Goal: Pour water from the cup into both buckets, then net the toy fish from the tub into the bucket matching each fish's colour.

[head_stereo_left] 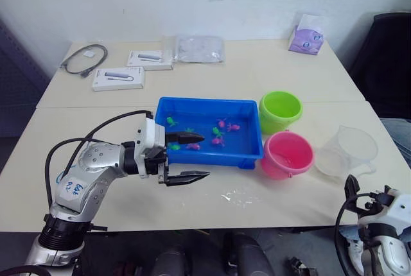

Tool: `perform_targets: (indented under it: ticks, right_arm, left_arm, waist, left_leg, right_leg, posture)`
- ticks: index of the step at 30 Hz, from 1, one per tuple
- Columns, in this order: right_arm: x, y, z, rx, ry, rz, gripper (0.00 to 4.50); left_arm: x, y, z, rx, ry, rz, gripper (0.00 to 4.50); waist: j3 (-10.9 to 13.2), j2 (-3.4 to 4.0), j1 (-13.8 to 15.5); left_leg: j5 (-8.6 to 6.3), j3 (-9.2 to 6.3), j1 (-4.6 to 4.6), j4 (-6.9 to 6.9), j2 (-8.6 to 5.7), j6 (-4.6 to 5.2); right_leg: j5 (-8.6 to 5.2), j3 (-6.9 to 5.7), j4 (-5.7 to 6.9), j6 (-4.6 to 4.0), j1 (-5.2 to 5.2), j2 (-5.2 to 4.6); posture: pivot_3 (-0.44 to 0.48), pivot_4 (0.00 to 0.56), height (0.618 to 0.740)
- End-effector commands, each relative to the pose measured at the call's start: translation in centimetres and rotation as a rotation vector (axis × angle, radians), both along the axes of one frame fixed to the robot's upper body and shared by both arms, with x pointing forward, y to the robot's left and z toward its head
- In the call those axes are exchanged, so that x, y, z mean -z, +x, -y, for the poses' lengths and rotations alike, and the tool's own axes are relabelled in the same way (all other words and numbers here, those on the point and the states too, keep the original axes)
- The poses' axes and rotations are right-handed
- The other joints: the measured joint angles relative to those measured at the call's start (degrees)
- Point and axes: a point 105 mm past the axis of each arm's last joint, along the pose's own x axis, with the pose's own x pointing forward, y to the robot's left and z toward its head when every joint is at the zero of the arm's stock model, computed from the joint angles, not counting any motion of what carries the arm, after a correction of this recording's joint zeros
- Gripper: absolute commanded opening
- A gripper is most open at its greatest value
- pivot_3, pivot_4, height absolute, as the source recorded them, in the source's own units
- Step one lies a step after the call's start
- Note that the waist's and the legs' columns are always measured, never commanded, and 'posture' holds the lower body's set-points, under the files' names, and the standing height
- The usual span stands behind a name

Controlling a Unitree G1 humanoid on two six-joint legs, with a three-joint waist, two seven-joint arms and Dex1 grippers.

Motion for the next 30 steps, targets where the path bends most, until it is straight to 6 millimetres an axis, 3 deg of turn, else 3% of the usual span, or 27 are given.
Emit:
perform_targets:
  ticks: [1,11,24,27,30]
  right_arm:
    - [-0.6,0.1,1.5,0.048,-0.024,0.005,4.5]
    - [-0.3,1.3,2.9,0.176,0.0,0.023,4.5]
    - [-0.1,4.3,3.2,0.22,0.116,0.105,4.5]
    - [-0.4,4.7,3.4,0.197,0.089,0.109,3.62]
    - [-1.1,5.0,3.3,0.178,0.078,0.141,2.08]
  left_arm:
    - [-0.3,-0.1,-0.1,-0.013,-0.001,0.042,4.49]
    - [0.2,-0.6,0.0,-0.033,-0.008,0.043,4.49]
    - [0.1,-0.2,-0.4,-0.107,-0.056,0.019,4.49]
    - [0.2,0.1,-0.6,-0.122,-0.054,0.016,4.5]
    - [0.4,0.2,-0.7,-0.127,-0.052,0.014,4.5]
  waist:
    - [0.0,0.0,0.03]
    - [0.0,0.0,-0.1]
    - [0.01,0.01,-0.26]
    - [0.01,0.02,-0.22]
    - [0.01,0.03,-0.14]
  left_leg:
    - [0.01,0.0,0.0,0.0,0.0,0.01]
    - [0.06,0.01,0.01,0.01,0.0,0.04]
    - [0.1,0.02,0.01,0.01,0.0,0.02]
    - [0.11,0.02,0.01,0.01,0.0,0.04]
    - [0.11,0.02,0.0,0.01,0.0,0.04]
  right_leg:
    - [0.0,0.0,0.0,0.0,0.0,0.0]
    - [0.01,0.03,0.05,0.01,0.02,-0.02]
    - [0.01,0.03,0.07,0.02,0.0,-0.01]
    - [0.01,0.04,0.07,0.02,0.01,-0.02]
    - [0.01,0.03,0.07,0.02,0.0,-0.02]
  posture:
    - [0.0,0.15,0.74]
    - [0.0,0.15,0.74]
    - [0.0,0.15,0.74]
    - [0.0,0.15,0.74]
    - [0.0,0.15,0.74]
